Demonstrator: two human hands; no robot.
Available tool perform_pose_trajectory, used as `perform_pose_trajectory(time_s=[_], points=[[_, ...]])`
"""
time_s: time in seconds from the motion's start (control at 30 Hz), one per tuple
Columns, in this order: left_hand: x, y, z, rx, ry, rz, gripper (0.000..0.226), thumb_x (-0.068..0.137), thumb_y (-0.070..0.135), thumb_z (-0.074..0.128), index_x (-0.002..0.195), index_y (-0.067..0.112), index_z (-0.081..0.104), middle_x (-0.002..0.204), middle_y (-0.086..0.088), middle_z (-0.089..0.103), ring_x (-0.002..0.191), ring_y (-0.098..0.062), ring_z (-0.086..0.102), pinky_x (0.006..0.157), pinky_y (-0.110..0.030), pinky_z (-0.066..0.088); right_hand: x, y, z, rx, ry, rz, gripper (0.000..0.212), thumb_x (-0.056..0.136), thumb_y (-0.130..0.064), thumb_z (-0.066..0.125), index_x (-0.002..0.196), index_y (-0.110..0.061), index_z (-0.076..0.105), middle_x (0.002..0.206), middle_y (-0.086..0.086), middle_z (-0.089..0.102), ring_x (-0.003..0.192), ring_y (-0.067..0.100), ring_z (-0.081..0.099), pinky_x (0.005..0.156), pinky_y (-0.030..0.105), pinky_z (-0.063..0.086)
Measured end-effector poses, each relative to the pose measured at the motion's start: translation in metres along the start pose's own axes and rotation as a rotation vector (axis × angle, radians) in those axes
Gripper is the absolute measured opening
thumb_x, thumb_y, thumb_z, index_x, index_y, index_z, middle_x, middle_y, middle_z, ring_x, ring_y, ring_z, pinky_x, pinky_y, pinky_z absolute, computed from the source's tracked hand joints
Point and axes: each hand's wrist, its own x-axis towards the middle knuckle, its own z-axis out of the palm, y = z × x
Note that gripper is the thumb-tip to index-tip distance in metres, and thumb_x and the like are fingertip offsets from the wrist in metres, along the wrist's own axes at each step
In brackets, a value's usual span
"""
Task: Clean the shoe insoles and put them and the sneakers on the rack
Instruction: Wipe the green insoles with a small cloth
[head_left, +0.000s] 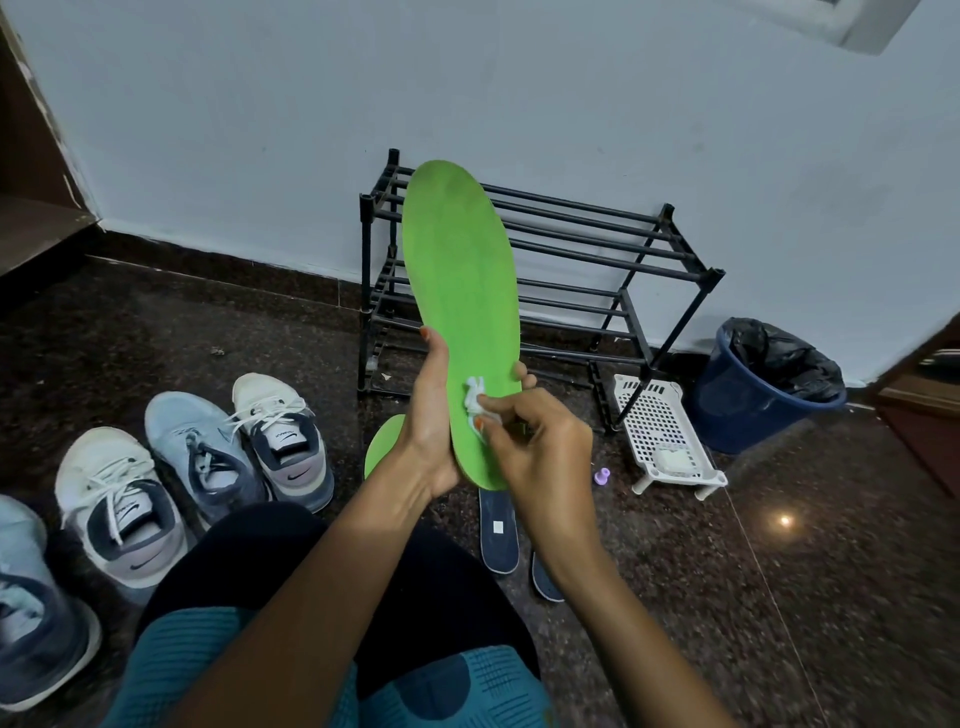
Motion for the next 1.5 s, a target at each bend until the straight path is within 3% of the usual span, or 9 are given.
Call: perform_pose_trajectory(time_s=[0.17,0.27,0.37,0.5,0.6,0.83,0.93,1.33,1.5], points=[[-0.002,-0.001,0.001,0.023,0.009,-0.017,0.077,0.088,0.069,0.017,0.099,0.01,0.064,0.08,-0.008,0.071,0.072,-0.021,0.069,0.067,-0.033,0.058,0.005,0.002,0.003,-0.022,0.045,0.021,0.014,0.079,0.005,0.065,0.092,0.0,0.07,0.102,0.013,0.065,0.113,0.009,0.053,0.084,0.006,0.043],[-0.002,0.0,0.0,-0.012,-0.022,-0.041,0.082,0.084,0.075,0.021,0.106,0.007,0.062,0.084,-0.008,0.069,0.086,-0.022,0.067,0.079,-0.038,0.056,-0.004,-0.002,0.004,0.04,0.019,0.015,0.015,0.077,0.004,0.067,0.09,-0.001,0.071,0.093,0.007,0.067,0.089,-0.016,0.053,0.075,0.0,0.04],[-0.002,-0.001,0.001,-0.024,-0.044,-0.013,0.082,0.086,0.073,0.019,0.103,0.005,0.063,0.084,-0.01,0.065,0.091,-0.024,0.062,0.097,-0.044,0.044,-0.011,-0.006,0.004,0.082,-0.022,0.018,0.014,0.076,0.001,0.069,0.088,-0.005,0.072,0.083,-0.003,0.064,0.076,-0.009,0.057,0.07,0.004,0.043],[-0.002,0.0,0.001,0.028,-0.023,-0.024,0.082,0.086,0.072,0.019,0.104,0.006,0.064,0.09,-0.01,0.069,0.088,-0.023,0.067,0.081,-0.036,0.055,-0.004,-0.006,0.003,0.006,0.005,-0.028,0.014,0.076,0.003,0.068,0.089,-0.003,0.071,0.081,-0.006,0.059,0.078,-0.023,0.05,0.074,-0.002,0.036],[-0.003,-0.003,0.002,0.102,-0.008,-0.023,0.077,0.089,0.069,0.015,0.102,0.011,0.065,0.089,-0.009,0.073,0.082,-0.02,0.071,0.068,-0.031,0.057,0.01,-0.003,0.001,-0.074,0.069,-0.03,0.015,0.079,0.001,0.067,0.091,-0.005,0.071,0.084,0.004,0.064,0.072,-0.008,0.051,0.069,0.002,0.039],[-0.003,-0.001,0.002,0.136,0.003,-0.048,0.08,0.088,0.07,0.013,0.105,0.01,0.063,0.087,-0.012,0.072,0.079,-0.02,0.071,0.064,-0.03,0.057,0.011,-0.009,0.004,-0.069,0.078,0.004,0.016,0.08,-0.002,0.066,0.094,-0.007,0.071,0.084,0.001,0.062,0.067,-0.003,0.053,0.065,0.005,0.04],[-0.005,0.0,0.002,0.122,0.011,-0.079,0.089,0.084,0.073,0.018,0.119,0.002,0.058,0.113,-0.022,0.065,0.096,-0.026,0.067,0.073,-0.031,0.058,0.005,-0.014,0.005,-0.049,0.034,-0.009,0.017,0.079,-0.001,0.067,0.093,-0.007,0.072,0.083,0.001,0.063,0.066,-0.008,0.052,0.066,0.0,0.037],[-0.004,-0.006,0.003,0.117,-0.018,-0.02,0.073,0.09,0.065,0.014,0.107,0.014,0.063,0.1,-0.008,0.072,0.093,-0.019,0.069,0.078,-0.032,0.053,0.016,-0.011,0.003,-0.196,0.065,-0.013,0.017,0.086,-0.007,0.06,0.1,-0.009,0.069,0.091,0.008,0.062,0.083,0.021,0.059,0.071,0.032,0.048],[-0.005,0.0,0.002,0.076,0.01,-0.054,0.083,0.086,0.07,0.016,0.111,0.005,0.061,0.108,-0.02,0.067,0.095,-0.025,0.067,0.084,-0.034,0.055,-0.005,-0.016,0.005,-0.085,0.003,-0.046,0.017,0.081,0.0,0.062,0.095,-0.006,0.071,0.089,0.009,0.064,0.078,0.013,0.058,0.073,0.002,0.036]])
